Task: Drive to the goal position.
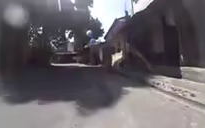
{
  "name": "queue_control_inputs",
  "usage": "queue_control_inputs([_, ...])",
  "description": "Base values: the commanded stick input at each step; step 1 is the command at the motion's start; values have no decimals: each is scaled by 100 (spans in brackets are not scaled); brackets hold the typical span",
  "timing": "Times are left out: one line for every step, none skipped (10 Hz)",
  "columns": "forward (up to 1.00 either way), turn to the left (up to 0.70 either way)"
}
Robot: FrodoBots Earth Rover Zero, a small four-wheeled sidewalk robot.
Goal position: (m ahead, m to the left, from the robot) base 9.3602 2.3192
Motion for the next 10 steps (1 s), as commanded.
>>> queue_control_inputs([100,0])
queue_control_inputs([100,0])
queue_control_inputs([100,0])
queue_control_inputs([100,0])
queue_control_inputs([100,0])
queue_control_inputs([100,0])
queue_control_inputs([100,0])
queue_control_inputs([100,0])
queue_control_inputs([100,0])
queue_control_inputs([100,0])
